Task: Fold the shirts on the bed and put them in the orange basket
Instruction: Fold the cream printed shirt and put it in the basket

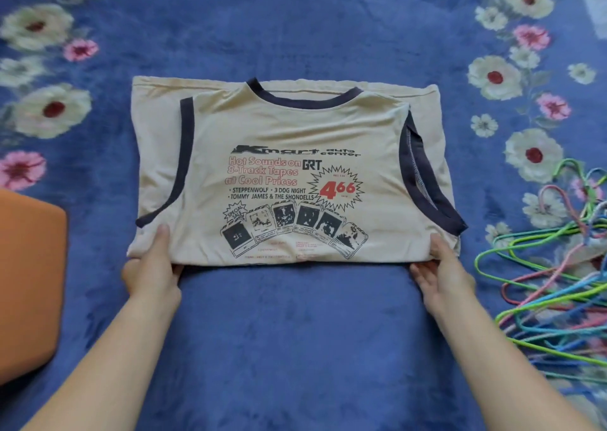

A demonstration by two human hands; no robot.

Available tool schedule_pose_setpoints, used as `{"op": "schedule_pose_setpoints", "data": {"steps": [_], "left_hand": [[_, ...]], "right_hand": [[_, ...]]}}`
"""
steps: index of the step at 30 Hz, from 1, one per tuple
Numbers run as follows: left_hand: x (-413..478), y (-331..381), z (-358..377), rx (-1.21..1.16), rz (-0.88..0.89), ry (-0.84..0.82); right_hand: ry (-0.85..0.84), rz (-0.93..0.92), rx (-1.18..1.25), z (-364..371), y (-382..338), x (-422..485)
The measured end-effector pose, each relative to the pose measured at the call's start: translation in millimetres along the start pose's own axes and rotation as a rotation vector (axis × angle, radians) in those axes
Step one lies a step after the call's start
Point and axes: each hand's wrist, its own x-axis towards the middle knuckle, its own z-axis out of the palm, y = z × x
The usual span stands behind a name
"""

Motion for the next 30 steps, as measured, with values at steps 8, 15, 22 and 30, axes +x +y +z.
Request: {"op": "schedule_pose_setpoints", "data": {"steps": [8, 15, 22, 30], "left_hand": [[-27, -10, -44, -0.008, 0.061, 0.104], [-50, -61, -111, 0.194, -0.006, 0.153], [-96, -88, -70, 1.014, 0.726, -0.080], [-121, -135, -13, 1.664, 0.824, -0.938]], "right_hand": [[0.040, -0.220, 0.124, -36, -22, 10], [0.038, -0.256, -0.086, -104, 10, -14], [-0.163, -0.055, 0.127, -88, 16, -19], [0.110, -0.408, -0.430, -50, 12, -58]]}}
